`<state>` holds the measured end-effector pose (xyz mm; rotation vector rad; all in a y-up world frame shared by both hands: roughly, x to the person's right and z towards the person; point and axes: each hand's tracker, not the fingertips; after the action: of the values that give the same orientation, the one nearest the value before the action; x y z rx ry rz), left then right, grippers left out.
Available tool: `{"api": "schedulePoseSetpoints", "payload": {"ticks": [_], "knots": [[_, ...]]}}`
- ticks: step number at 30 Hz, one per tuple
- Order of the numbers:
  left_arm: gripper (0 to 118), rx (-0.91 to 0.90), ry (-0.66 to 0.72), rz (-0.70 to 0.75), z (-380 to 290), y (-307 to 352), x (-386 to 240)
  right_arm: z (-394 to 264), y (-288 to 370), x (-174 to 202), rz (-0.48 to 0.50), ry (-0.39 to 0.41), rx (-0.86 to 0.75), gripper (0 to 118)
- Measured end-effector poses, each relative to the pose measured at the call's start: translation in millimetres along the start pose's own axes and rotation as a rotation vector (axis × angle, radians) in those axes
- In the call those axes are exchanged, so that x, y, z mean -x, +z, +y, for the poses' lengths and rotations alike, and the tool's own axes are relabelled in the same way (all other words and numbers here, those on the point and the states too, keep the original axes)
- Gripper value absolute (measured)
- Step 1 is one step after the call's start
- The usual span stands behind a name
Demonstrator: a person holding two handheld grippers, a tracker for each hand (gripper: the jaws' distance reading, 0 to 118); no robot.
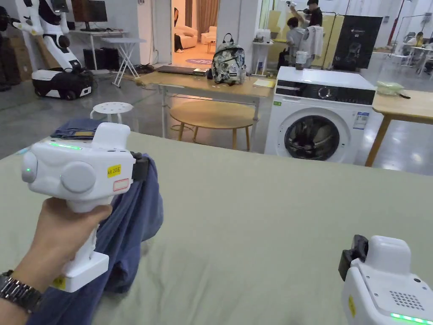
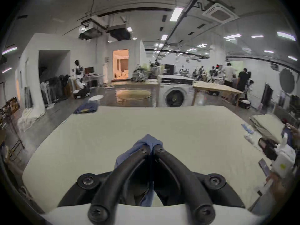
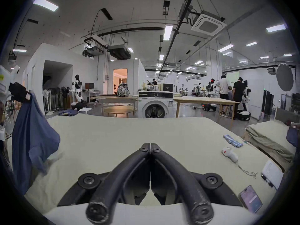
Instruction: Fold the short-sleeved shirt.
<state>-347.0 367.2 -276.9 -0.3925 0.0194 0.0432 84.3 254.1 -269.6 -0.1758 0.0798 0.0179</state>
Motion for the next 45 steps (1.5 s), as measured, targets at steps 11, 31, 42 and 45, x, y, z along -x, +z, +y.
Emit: {"api": "schedulePoseSetpoints", "payload": {"ticks": [11, 31, 42, 45], "knots": [[0, 0.041, -0.081, -0.371, 14.8, -64.1, -206.9, -1.1, 25.4, -71.5, -0.136, -0.022, -0.002, 0], [34, 0.212, -0.101, -0.595, -87.7, -66.9, -318.7, -22.7, 39.3, -117.2, -0.222, -0.038, 0.078, 0], [44, 0.104, -0.081, -0.373, -91.0, -22.5, -222.9, -18.3, 31.5, -84.4, -0.146, -0.035, 0.072, 0], [25, 0.089, -0.063, -0.277, -111.5, -12.1, -197.2, -21.2, 27.7, -73.3, -0.119, -0.031, 0.074, 0]]}}
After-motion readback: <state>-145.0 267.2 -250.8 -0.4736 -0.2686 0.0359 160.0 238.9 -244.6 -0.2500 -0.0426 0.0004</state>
